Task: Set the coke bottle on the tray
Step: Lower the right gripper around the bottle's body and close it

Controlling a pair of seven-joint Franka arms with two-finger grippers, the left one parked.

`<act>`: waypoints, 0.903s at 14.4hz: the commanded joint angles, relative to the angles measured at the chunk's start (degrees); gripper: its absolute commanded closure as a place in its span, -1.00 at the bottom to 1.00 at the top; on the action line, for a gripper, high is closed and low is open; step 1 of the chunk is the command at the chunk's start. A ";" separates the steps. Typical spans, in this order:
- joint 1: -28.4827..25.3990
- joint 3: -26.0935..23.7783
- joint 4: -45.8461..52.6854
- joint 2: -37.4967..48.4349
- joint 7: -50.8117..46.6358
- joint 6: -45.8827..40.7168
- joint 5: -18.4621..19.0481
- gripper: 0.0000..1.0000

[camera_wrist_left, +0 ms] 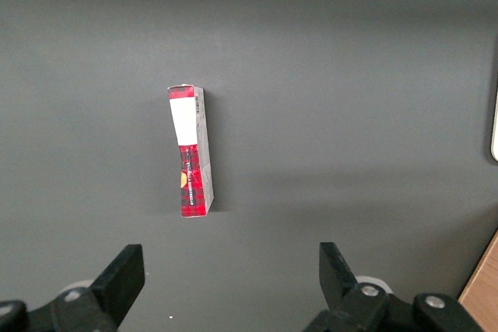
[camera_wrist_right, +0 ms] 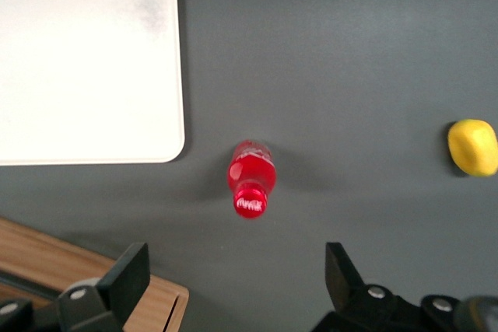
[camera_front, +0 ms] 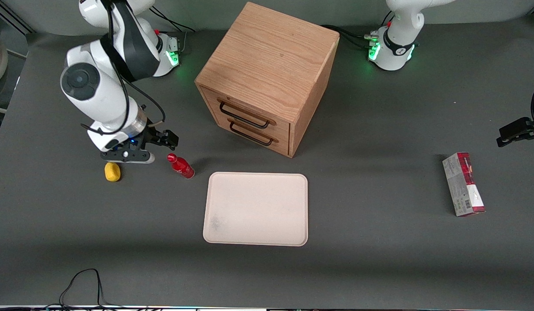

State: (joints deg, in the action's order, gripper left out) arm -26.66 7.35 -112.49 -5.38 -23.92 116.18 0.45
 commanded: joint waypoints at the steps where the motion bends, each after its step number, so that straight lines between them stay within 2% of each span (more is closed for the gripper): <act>1: -0.23 0.73 -6.75 0.90 0.55 7.55 0.78 -1.00; 5: -0.23 1.00 -9.49 -0.33 0.55 12.92 0.78 -1.00; 13: -0.23 1.00 -9.85 -4.19 0.46 17.76 0.69 -1.00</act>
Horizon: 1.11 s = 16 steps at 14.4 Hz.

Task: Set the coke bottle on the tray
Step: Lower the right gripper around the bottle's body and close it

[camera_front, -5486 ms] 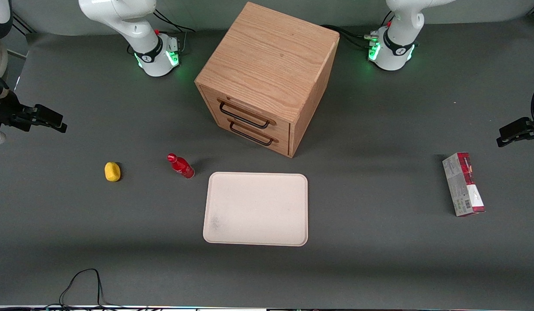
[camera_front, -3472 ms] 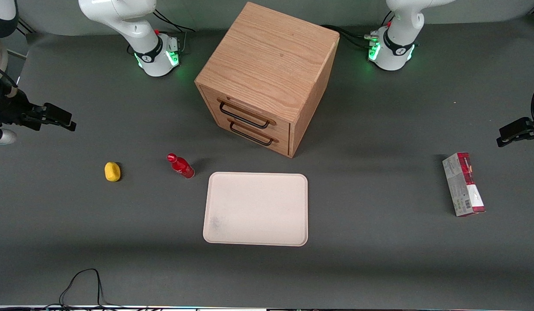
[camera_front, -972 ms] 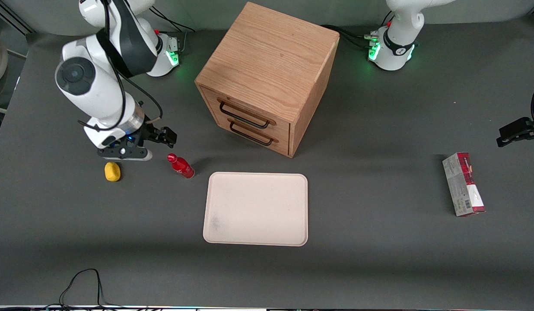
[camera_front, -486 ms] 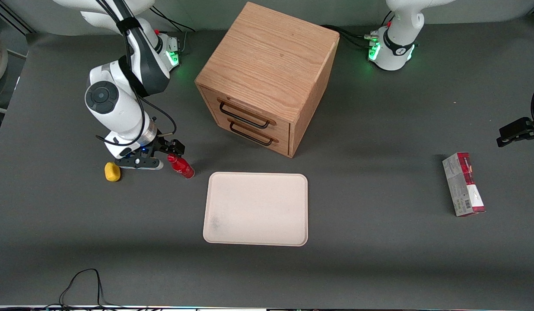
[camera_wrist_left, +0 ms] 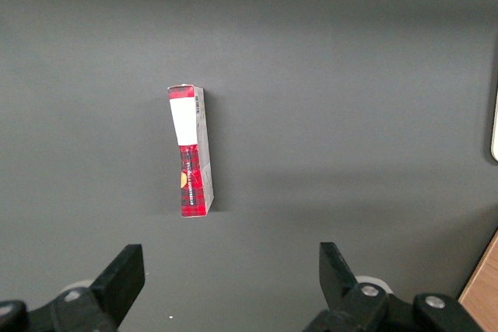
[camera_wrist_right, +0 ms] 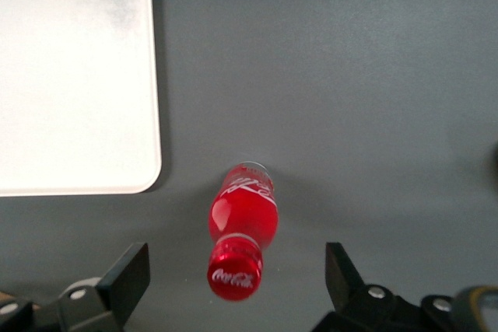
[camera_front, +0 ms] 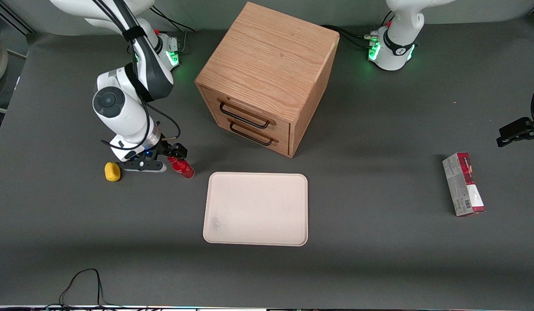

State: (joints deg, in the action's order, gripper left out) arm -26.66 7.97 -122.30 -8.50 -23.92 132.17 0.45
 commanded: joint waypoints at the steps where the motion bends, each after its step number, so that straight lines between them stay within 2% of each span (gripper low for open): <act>1: -0.24 0.38 -0.05 -1.42 0.46 2.13 0.69 -1.00; 16: -0.33 0.38 -0.22 -1.17 0.46 0.11 0.08 -1.00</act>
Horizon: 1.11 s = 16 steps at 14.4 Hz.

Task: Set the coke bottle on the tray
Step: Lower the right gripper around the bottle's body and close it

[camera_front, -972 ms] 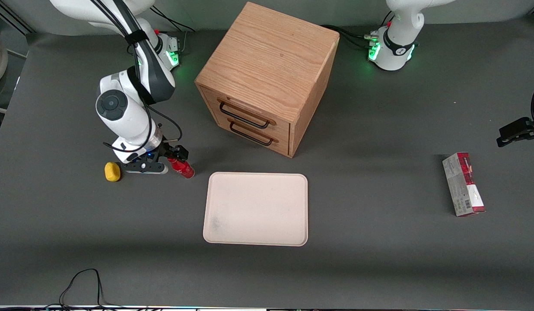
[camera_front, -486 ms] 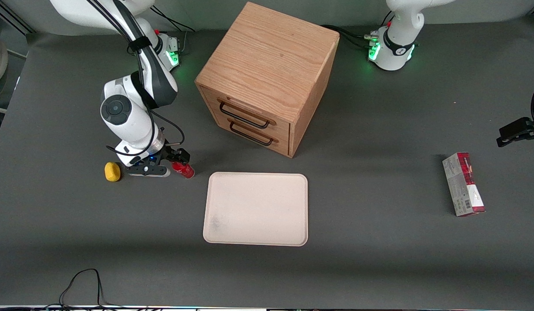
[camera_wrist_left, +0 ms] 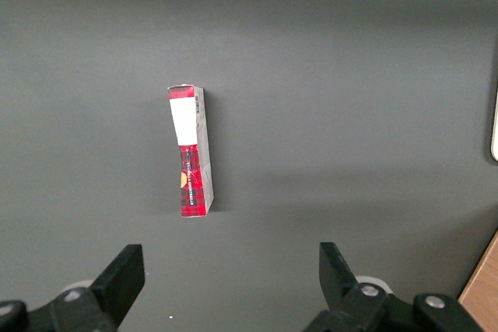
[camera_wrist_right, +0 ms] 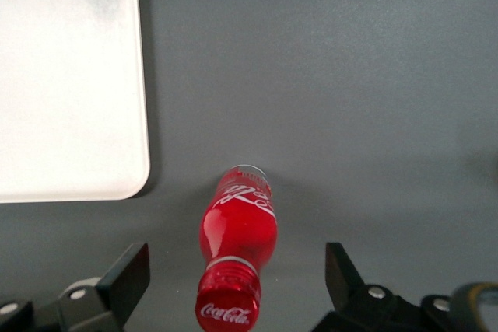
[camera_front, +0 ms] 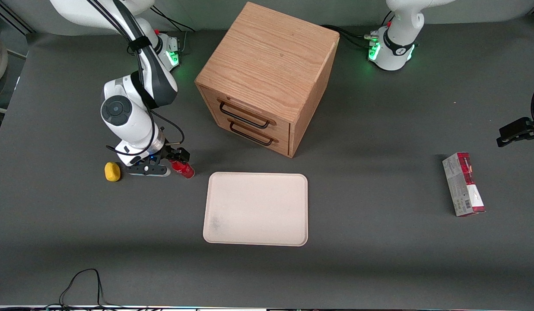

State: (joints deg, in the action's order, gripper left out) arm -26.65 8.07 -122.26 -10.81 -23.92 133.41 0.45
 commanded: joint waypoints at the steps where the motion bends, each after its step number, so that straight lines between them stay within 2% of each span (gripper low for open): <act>1: -0.33 0.28 -0.17 1.15 0.46 -1.13 -0.01 -0.95; 4: -0.33 0.28 -0.17 1.15 0.46 -1.22 -0.01 -0.05; 7: -0.33 0.28 -0.08 1.15 0.46 -1.31 -0.01 0.66; 8: -0.42 0.28 0.00 1.15 0.46 -1.83 -0.01 0.83; 10: -0.33 0.28 0.44 1.23 0.46 -2.71 -0.01 1.00; 13: -0.33 0.37 1.84 1.32 0.54 -3.94 -0.10 1.00; 16: -0.33 0.37 8.59 1.32 0.54 -12.09 -0.10 1.00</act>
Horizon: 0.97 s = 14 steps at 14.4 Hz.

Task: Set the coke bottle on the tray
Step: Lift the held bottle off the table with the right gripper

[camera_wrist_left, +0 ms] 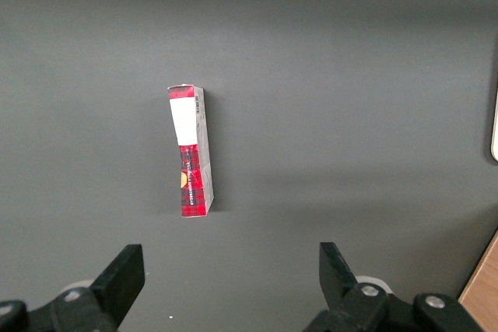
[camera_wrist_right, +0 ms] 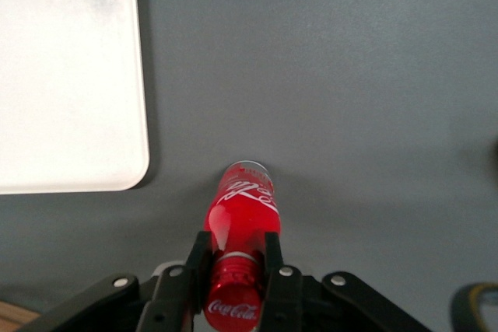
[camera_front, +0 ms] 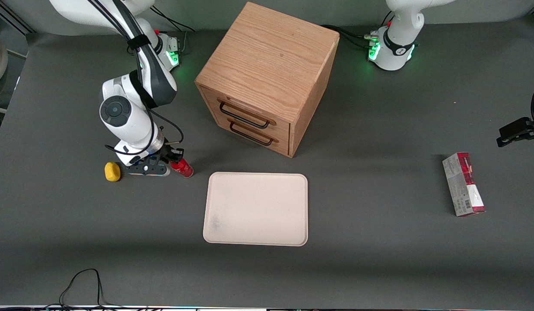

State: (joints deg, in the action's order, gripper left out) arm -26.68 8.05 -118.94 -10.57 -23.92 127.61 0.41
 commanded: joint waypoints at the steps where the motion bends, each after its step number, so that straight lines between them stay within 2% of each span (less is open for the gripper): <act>1: -0.31 0.38 7.91 1.07 0.54 -9.37 -0.06 1.00; 8: -0.13 0.73 31.38 1.07 0.63 -35.39 -1.02 1.00; 12: 0.13 2.22 41.93 1.07 1.86 -44.80 -5.06 1.00; 14: 0.31 2.32 43.35 0.90 1.86 -45.61 -5.95 1.00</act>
State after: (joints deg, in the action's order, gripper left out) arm -26.55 9.65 -79.30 -8.44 -23.38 84.10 -3.49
